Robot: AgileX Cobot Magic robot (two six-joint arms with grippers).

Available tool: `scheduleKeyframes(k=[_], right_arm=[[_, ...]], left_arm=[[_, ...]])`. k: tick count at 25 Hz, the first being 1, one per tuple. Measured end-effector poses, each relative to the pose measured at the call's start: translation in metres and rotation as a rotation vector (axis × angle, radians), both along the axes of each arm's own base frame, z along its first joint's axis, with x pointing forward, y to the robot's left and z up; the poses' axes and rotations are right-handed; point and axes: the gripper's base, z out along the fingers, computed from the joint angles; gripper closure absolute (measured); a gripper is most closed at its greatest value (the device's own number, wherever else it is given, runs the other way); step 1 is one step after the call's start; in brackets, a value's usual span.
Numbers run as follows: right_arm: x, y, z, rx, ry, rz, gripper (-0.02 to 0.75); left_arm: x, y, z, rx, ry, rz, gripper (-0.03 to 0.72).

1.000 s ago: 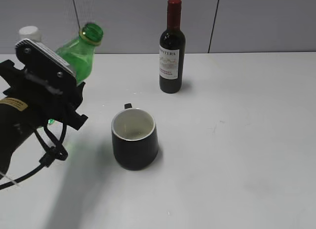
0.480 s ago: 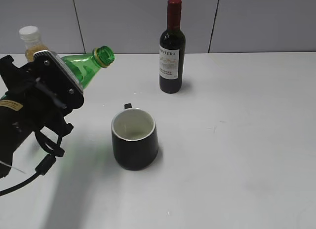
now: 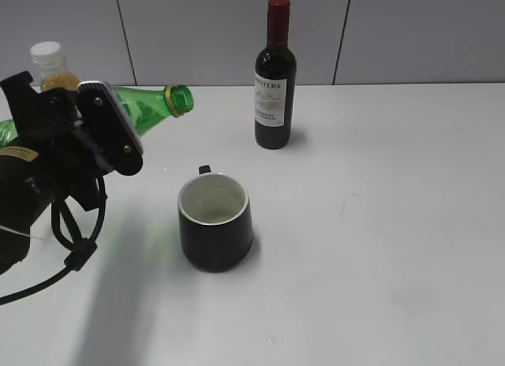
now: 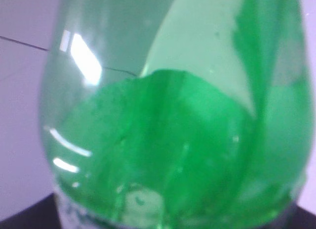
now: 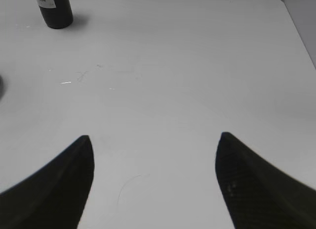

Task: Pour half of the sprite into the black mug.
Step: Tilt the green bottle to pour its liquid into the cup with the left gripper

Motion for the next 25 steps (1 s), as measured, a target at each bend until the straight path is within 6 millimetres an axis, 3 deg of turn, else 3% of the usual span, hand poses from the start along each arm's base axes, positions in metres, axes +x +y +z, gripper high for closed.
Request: scheduleKeyframes(k=[25], right_arm=[[0.0,0.0,0.0,0.0,0.0,0.0,0.158]], left_arm=[[0.0021,-0.0016,0.0027,0.234,0.012,-0.062,0.225]])
